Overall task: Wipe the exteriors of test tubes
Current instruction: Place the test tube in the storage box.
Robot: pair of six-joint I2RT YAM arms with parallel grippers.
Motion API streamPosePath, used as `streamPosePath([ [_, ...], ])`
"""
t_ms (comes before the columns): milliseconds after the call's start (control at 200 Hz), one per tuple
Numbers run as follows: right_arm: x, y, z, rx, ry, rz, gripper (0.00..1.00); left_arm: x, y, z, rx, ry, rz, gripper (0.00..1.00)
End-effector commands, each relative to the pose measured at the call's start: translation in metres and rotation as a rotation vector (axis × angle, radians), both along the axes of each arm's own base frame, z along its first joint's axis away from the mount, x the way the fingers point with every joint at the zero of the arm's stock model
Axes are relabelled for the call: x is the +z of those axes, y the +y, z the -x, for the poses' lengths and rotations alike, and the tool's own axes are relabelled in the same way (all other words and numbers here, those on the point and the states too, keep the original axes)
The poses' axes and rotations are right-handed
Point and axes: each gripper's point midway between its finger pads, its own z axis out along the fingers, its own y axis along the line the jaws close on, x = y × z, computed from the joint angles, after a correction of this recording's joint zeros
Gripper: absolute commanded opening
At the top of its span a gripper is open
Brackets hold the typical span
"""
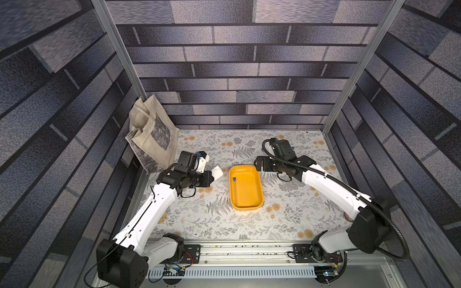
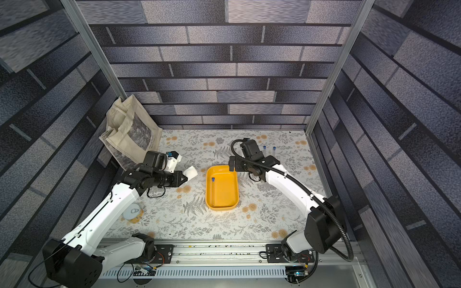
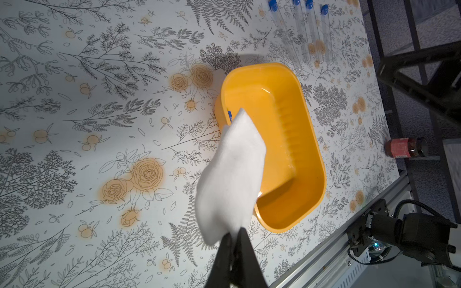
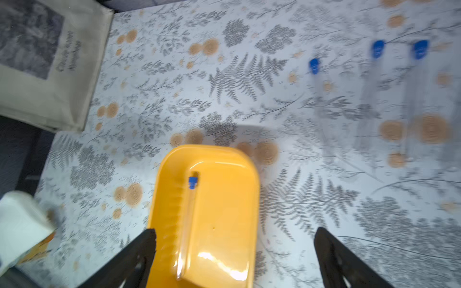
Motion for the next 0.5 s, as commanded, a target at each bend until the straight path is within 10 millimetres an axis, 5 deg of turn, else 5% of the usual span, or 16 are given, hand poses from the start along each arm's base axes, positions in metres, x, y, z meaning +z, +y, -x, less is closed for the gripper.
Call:
streamPosePath([
  [0, -0.024, -0.063, -0.018, -0.104, 0.083, 0.2, 1.0, 0.016, -0.015, 0.002, -0.094, -0.045, 0.064, 0.08],
  [105, -0.041, -0.097, -0.05, -0.178, 0.132, 0.263, 1.0, 0.018, -0.026, 0.011, -0.147, -0.055, 0.071, 0.08],
  [381, -0.091, -0.142, -0.125, -0.256, 0.228, 0.295, 1.0, 0.024, -0.037, 0.026, -0.213, -0.101, 0.066, 0.1],
  [496, -0.109, -0.154, -0.149, -0.292, 0.263, 0.253, 0.85, 0.024, -0.04, 0.031, -0.234, -0.112, 0.063, 0.1],
])
